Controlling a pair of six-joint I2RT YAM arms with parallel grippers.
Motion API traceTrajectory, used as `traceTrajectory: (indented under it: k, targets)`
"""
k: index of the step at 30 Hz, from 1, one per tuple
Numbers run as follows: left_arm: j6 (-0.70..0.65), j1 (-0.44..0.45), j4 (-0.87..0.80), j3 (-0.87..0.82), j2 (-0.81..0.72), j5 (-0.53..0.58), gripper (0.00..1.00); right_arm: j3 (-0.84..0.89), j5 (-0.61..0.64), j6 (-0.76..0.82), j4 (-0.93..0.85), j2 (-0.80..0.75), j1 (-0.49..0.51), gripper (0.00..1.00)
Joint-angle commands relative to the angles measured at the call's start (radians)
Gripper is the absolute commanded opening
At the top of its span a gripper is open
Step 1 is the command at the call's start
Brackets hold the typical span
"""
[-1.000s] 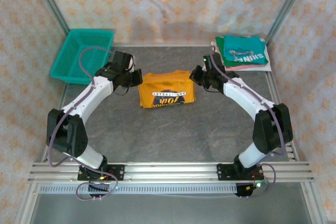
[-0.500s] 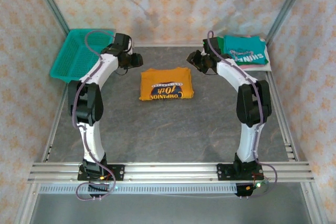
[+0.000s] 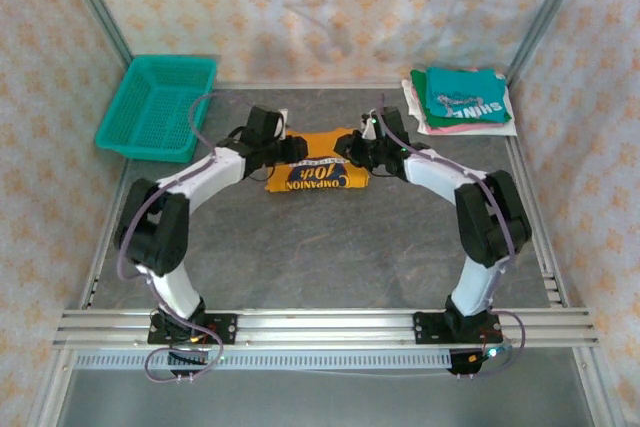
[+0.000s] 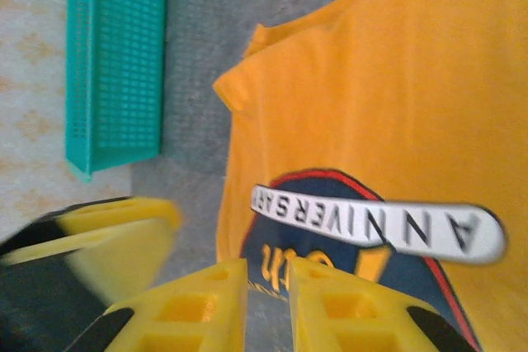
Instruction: Fold and stack the t-shirts
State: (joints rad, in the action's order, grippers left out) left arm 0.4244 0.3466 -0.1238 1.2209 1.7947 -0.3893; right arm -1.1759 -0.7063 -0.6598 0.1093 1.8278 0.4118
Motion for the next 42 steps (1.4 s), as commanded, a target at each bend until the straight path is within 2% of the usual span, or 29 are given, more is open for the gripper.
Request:
traceTrajectory:
  k: [1, 5, 9, 12, 16, 20, 23, 26, 29, 33, 42]
  targets:
    - [0.030, -0.021, 0.161, -0.018, 0.108, -0.035, 0.37, 0.022, -0.059, -0.063, 0.199, 0.107, -0.007, 0.20]
    - [0.020, -0.021, 0.151, -0.029, 0.199, 0.006, 0.35, 0.048, -0.038, -0.058, 0.206, 0.184, -0.013, 0.19]
    - [0.022, -0.023, 0.156, -0.104, 0.159, 0.056, 0.36, 0.113, 0.021, -0.033, 0.169, 0.166, -0.019, 0.18]
    - [0.003, -0.022, 0.104, -0.089, 0.122, 0.080, 0.36, 0.112, 0.021, -0.024, 0.146, 0.129, -0.019, 0.20]
    - [-0.003, -0.014, 0.024, -0.034, 0.039, 0.108, 0.39, 0.080, 0.044, -0.004, 0.070, 0.036, -0.022, 0.36]
    - [-0.028, 0.013, -0.066, 0.025, 0.011, 0.143, 0.42, 0.061, 0.155, 0.032, -0.071, -0.044, -0.057, 0.47]
    - [-0.021, 0.018, -0.077, 0.021, 0.025, 0.151, 0.42, -0.002, 0.269, 0.126, -0.259, -0.038, -0.079, 0.53]
    - [-0.012, 0.023, -0.037, -0.027, 0.029, 0.147, 0.43, -0.065, 0.311, 0.202, -0.378, 0.003, -0.093, 0.57]
    - [-0.016, 0.026, -0.045, -0.037, 0.063, 0.145, 0.43, -0.119, 0.303, 0.242, -0.436, 0.047, -0.099, 0.59]
    - [-0.015, 0.031, -0.019, -0.085, 0.090, 0.170, 0.42, -0.155, 0.280, 0.261, -0.438, 0.094, -0.099, 0.68]
    - [-0.015, 0.032, 0.006, -0.141, 0.108, 0.196, 0.41, -0.200, 0.114, 0.229, -0.378, 0.220, -0.091, 0.70]
